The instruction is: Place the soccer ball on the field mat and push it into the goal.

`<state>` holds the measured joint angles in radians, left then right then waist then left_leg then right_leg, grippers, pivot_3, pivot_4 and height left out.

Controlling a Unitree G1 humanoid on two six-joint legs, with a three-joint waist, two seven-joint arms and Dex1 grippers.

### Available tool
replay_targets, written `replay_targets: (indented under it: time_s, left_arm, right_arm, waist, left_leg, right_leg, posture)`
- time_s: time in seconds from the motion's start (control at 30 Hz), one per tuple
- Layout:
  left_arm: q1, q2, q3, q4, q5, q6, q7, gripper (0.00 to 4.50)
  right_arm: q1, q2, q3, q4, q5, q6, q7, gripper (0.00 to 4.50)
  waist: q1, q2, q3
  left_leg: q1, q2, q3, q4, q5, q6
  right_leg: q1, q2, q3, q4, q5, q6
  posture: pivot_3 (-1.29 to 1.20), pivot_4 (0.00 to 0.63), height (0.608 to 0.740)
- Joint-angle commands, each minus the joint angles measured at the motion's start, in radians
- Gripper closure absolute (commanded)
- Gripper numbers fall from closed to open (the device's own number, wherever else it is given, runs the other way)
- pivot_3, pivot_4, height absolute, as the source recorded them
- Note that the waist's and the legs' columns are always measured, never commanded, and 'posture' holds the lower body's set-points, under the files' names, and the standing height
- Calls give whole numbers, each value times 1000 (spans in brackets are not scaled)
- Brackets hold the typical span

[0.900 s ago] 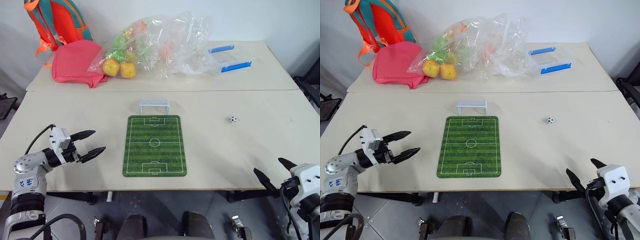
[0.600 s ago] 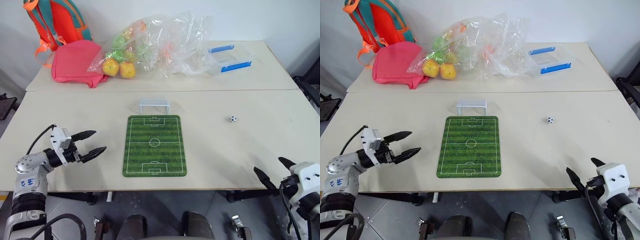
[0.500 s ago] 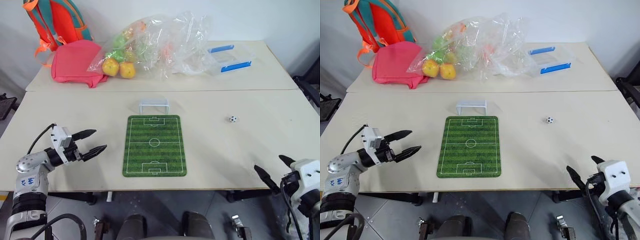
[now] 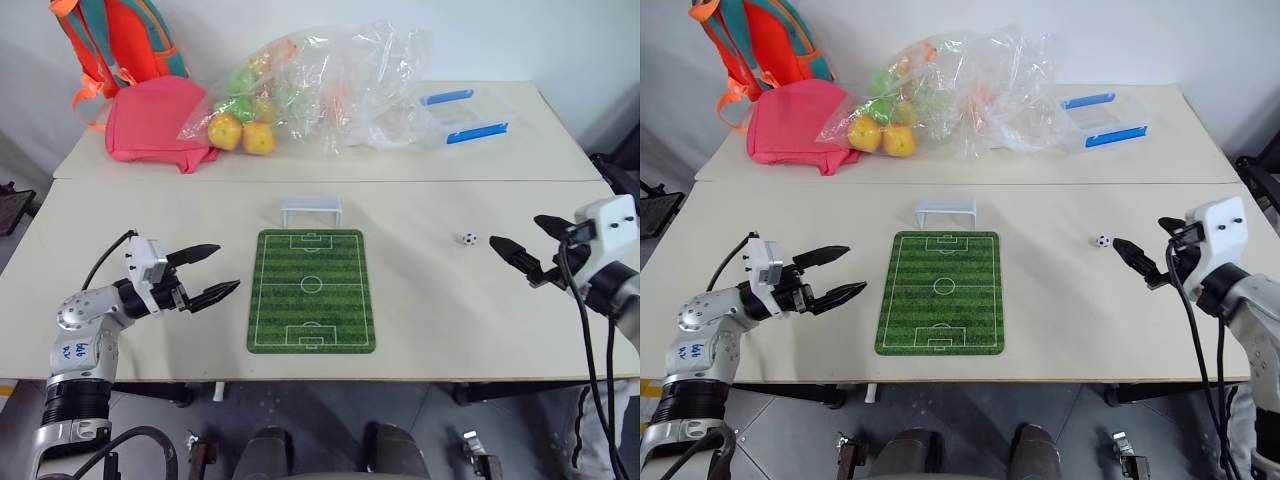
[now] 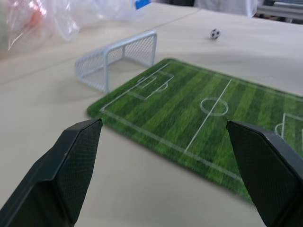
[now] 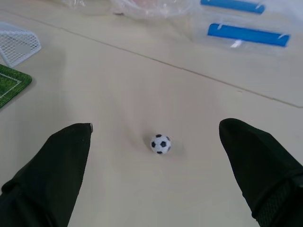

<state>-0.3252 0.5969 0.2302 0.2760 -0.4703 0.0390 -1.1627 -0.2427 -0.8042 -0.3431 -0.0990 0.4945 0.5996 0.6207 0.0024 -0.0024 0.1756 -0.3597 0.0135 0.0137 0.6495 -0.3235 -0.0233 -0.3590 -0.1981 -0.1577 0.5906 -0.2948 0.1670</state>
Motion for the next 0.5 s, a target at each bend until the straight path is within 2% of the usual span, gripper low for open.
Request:
replay_targets:
  time_s: [0.03,0.27,0.5]
  left_arm:
    - [-41,-16,-24,-66,-35,11,-27,38]
    - [-42,-41,-50,-118,-35,24,-20,38]
    - [-29,-41,-41,-138,-37,32,-7,38]
  right_arm:
    - [-162,-4,110,263,-119,-121,48,0]
    - [-421,79,216,691,-243,-314,96,0]
    - [-493,133,263,861,-307,-390,140,0]
  waist:
    - [-6,0,1]
    - [-17,0,1]
    - [-30,0,1]
  left_leg:
    - [0,0,1,2,0,0]
    - [-5,0,0,2,0,0]
    - [-10,0,0,3,0,0]
  right_leg:
    - [0,0,0,0,0,0]
    - [-4,0,-1,0,0,0]
    - [-8,0,-1,0,0,0]
  posture:
    - [0,150,740]
    - [0,150,740]
    - [0,150,740]
